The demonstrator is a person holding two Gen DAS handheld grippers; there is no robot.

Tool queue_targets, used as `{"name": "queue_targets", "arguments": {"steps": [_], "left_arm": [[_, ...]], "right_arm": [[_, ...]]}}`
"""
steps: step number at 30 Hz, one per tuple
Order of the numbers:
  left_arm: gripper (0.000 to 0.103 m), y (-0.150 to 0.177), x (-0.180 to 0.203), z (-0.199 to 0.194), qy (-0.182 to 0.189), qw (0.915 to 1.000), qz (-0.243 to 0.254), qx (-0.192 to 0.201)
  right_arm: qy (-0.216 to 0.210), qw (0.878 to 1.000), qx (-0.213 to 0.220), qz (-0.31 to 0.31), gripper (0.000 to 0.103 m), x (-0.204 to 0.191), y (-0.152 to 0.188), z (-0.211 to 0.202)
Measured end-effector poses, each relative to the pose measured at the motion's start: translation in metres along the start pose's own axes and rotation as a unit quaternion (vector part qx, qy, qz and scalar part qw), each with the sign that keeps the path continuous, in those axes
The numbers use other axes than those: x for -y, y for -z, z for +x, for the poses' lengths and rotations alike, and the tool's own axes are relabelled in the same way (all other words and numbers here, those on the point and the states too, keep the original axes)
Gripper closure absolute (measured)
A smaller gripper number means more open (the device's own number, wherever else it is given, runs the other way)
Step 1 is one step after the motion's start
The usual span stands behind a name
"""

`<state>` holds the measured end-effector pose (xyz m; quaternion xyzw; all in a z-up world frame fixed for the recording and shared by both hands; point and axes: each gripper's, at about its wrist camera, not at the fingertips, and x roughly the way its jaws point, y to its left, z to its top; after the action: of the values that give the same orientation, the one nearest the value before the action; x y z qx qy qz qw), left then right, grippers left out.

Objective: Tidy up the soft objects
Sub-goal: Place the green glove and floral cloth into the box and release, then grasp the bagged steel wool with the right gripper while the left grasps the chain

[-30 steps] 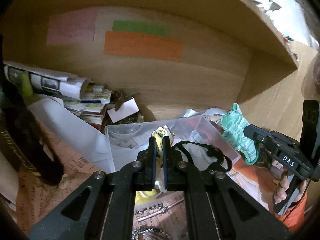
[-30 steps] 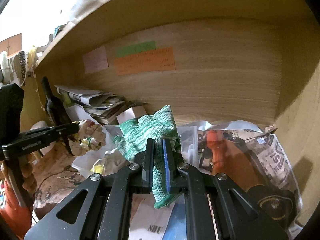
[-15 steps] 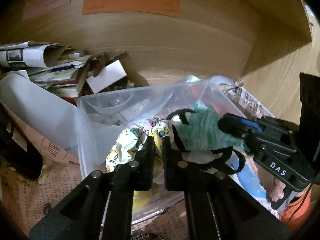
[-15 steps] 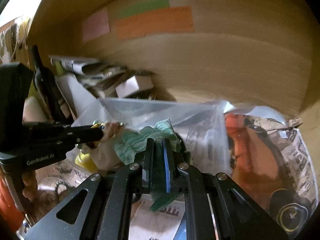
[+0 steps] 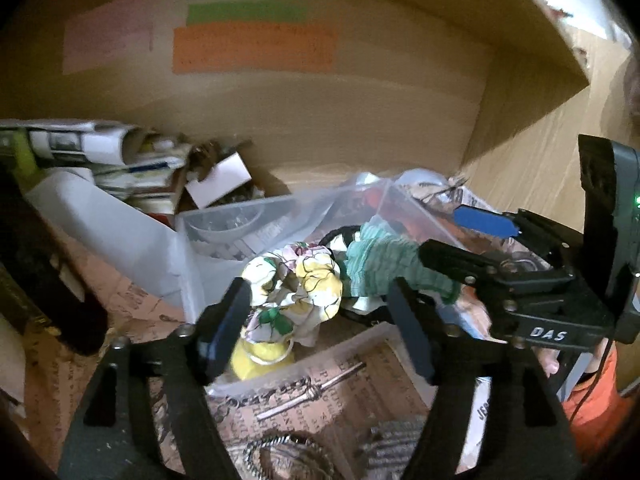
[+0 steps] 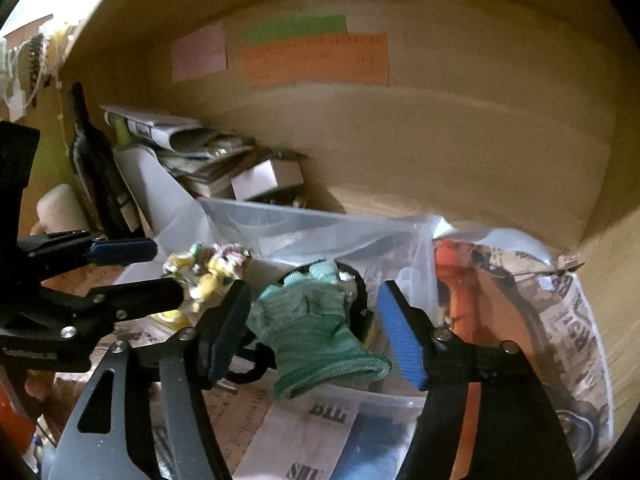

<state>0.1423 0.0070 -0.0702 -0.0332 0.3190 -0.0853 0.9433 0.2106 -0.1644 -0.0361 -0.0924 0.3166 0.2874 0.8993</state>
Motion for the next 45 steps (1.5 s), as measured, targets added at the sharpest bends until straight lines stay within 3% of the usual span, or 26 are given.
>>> {"name": "queue_targets", "arguments": {"steps": [3, 5, 10, 19, 26, 30, 36, 38, 40, 44, 45], "left_arm": [[0.006, 0.006, -0.003, -0.022, -0.012, 0.9998, -0.004, 0.014], [0.003, 0.01, -0.007, -0.03, -0.018, 0.9997, -0.007, 0.016], [0.002, 0.034, -0.018, -0.041, -0.036, 0.9992, -0.013, -0.009], [0.002, 0.086, -0.03, -0.033, -0.072, 0.995, -0.017, -0.066], [0.004, 0.106, -0.034, -0.028, -0.092, 0.9935, -0.017, -0.066], [0.031, 0.109, -0.039, -0.019, -0.076, 0.9933, -0.03, -0.081], [0.055, 0.111, -0.041, -0.006, -0.065, 0.9925, -0.037, -0.097], [0.064, 0.112, -0.041, -0.004, -0.056, 0.992, -0.046, -0.104], [0.073, 0.113, -0.043, -0.001, -0.045, 0.9914, -0.053, -0.11], [0.093, 0.112, -0.043, 0.001, -0.036, 0.9913, -0.057, -0.113], [0.094, 0.112, -0.042, 0.0, -0.036, 0.9914, -0.058, -0.111]], "right_arm": [[-0.007, 1.0, 0.016, -0.008, 0.025, -0.004, -0.002, -0.018], [-0.016, 0.999, 0.025, -0.012, 0.019, -0.008, -0.002, -0.031], [-0.04, 0.999, 0.022, -0.025, 0.018, -0.022, 0.011, -0.051], [-0.08, 0.996, -0.029, -0.013, 0.017, -0.044, 0.047, -0.047], [-0.101, 0.992, -0.079, 0.01, 0.017, -0.06, 0.075, -0.031], [-0.115, 0.988, -0.105, 0.017, 0.017, -0.068, 0.089, -0.023], [-0.121, 0.985, -0.123, 0.009, 0.02, -0.073, 0.095, -0.017], [-0.123, 0.984, -0.128, 0.005, 0.031, -0.073, 0.097, -0.015], [-0.119, 0.984, -0.132, -0.003, 0.05, -0.075, 0.099, -0.011], [-0.115, 0.986, -0.122, -0.019, 0.068, -0.078, 0.098, -0.015], [-0.111, 0.986, -0.119, -0.023, 0.07, -0.078, 0.098, -0.015]]}}
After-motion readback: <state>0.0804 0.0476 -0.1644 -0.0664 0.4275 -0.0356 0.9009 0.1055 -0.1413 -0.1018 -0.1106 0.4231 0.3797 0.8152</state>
